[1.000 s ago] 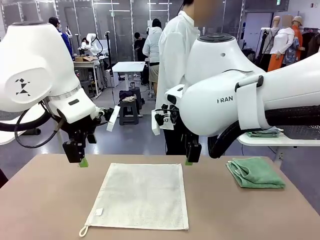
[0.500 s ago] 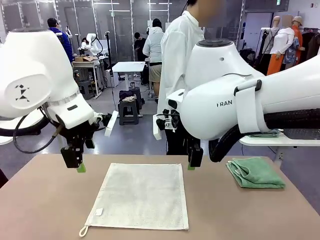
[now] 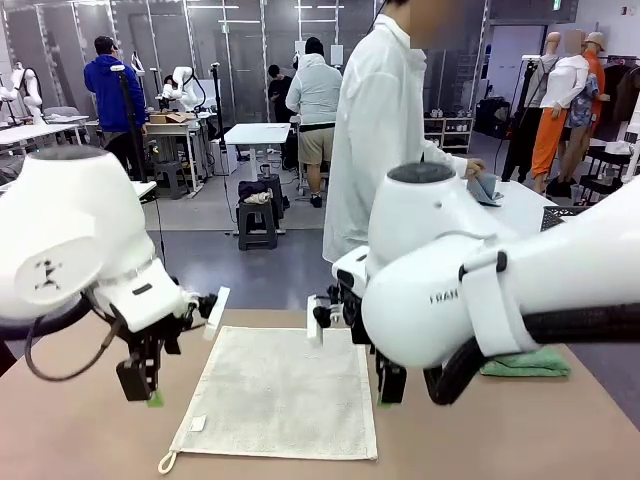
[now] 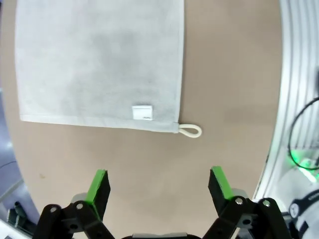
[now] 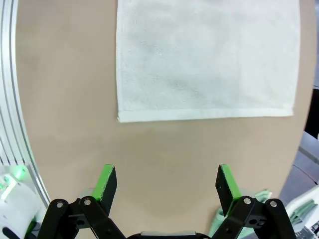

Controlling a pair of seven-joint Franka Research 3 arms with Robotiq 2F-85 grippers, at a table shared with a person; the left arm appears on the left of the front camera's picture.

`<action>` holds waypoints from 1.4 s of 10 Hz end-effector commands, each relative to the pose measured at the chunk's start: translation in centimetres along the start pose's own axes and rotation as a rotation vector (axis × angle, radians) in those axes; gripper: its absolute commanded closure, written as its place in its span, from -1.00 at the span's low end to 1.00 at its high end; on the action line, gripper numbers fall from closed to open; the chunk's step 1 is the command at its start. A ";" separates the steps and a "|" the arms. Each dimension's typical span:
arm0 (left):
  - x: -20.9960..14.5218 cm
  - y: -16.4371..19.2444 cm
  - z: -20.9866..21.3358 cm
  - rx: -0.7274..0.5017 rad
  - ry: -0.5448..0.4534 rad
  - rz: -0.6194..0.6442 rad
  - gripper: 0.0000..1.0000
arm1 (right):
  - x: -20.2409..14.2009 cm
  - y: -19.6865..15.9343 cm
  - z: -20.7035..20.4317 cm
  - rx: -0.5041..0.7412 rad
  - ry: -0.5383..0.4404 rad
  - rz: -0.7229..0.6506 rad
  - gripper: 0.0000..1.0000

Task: Fold the towels and place them in the basket.
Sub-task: When a person lays out a Towel with hook on the table, fold it in half twice.

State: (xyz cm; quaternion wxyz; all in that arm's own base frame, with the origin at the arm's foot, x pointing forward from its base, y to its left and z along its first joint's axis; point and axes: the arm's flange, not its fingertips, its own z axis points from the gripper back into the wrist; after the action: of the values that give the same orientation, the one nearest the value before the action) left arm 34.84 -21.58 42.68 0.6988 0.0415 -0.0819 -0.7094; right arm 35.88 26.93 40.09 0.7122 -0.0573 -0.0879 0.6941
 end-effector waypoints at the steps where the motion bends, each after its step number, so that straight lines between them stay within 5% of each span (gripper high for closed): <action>1: 0.4 -0.4 -3.7 0.043 0.029 0.077 -1.00 | 1.2 0.6 -3.3 -0.013 -0.021 -0.059 -1.00; 6: -0.3 -0.4 -9.9 0.008 0.079 0.093 -1.00 | 1.7 2.5 -7.7 0.025 -0.017 -0.072 -1.00; 14: -0.1 -0.4 -10.5 -0.015 0.033 0.046 -1.00 | 0.9 2.6 -8.4 0.051 0.000 -0.084 -1.00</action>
State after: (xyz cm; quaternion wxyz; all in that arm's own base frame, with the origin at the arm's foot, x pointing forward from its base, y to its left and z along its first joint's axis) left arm 36.05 -22.00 32.93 0.7285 0.0515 -0.0541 -0.6809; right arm 35.04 28.69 31.69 0.7402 -0.0326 -0.0704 0.6679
